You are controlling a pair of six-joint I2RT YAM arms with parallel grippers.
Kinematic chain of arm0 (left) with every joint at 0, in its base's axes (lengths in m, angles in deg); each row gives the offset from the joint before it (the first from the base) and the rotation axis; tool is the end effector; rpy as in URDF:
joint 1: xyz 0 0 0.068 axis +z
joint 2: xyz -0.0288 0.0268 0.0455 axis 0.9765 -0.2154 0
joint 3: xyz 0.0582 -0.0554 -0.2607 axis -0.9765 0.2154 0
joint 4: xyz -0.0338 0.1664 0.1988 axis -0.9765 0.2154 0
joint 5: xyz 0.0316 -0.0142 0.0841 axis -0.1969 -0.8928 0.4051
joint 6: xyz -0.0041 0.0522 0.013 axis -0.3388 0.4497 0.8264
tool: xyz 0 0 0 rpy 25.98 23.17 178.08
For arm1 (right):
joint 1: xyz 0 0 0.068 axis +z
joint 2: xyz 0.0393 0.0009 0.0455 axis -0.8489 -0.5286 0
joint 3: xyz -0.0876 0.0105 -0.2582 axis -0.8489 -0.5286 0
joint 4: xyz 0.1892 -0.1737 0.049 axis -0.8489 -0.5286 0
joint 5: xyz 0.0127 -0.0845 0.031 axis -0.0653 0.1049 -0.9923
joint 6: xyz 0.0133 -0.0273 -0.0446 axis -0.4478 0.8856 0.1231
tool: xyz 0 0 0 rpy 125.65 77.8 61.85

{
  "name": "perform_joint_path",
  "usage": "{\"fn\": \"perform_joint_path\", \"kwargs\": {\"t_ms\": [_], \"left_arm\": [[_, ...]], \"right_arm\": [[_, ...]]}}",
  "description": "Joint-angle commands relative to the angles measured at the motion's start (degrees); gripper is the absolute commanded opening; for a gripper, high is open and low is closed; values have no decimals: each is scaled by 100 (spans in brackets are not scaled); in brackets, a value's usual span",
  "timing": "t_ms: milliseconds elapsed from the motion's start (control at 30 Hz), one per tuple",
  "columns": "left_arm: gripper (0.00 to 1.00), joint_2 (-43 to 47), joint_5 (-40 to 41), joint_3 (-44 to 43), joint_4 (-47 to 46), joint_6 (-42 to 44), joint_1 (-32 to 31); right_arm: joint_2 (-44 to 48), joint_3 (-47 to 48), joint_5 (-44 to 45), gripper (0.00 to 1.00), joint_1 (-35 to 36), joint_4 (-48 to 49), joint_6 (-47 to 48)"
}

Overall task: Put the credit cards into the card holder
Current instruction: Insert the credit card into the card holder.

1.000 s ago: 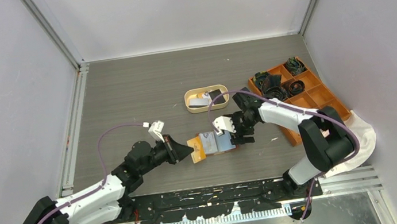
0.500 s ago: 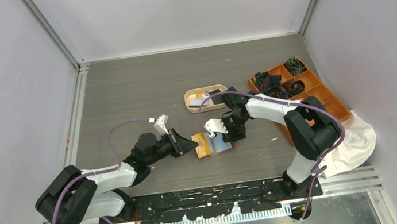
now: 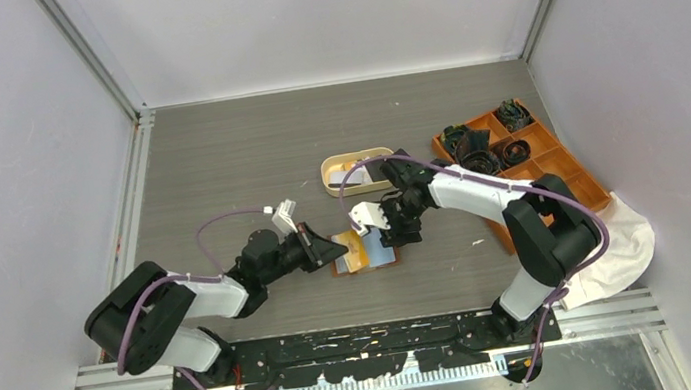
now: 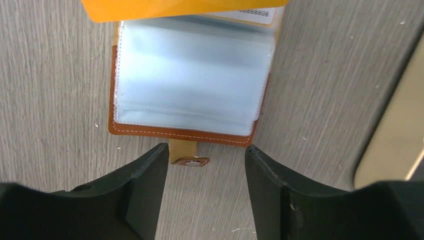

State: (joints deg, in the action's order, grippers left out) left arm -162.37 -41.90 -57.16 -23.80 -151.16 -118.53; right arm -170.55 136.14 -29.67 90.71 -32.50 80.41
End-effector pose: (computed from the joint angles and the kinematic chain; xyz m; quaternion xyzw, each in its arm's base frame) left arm 0.1716 -0.1624 0.1440 -0.0542 0.7897 -0.5398 0.2865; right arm 0.2390 0.1705 0.1755 -0.7728 0.5829 0.1567 0.1962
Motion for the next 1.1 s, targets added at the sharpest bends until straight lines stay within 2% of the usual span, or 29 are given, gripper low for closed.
{"fn": "perform_joint_path", "kwargs": {"t_ms": [0, 200, 533, 733, 1067], "left_arm": [[0, -221, -177, -236, -463, 73, 216], [0, -579, -301, -363, -479, 146, 368], [0, -1341, -404, -459, -1230, 78, 376], [0, -1249, -384, -451, -1081, 139, 375], [0, -750, -250, -445, -249, 305, 372]], "right_arm": [[280, -47, -35, 63, -45, 203, -158], [63, -22, 29, 60, -48, 184, -151], [-145, 0, 107, 58, -46, 74, -110], [-186, 25, 127, 57, -46, 40, -109], [-214, 52, 133, 56, -46, -18, -97]]}}
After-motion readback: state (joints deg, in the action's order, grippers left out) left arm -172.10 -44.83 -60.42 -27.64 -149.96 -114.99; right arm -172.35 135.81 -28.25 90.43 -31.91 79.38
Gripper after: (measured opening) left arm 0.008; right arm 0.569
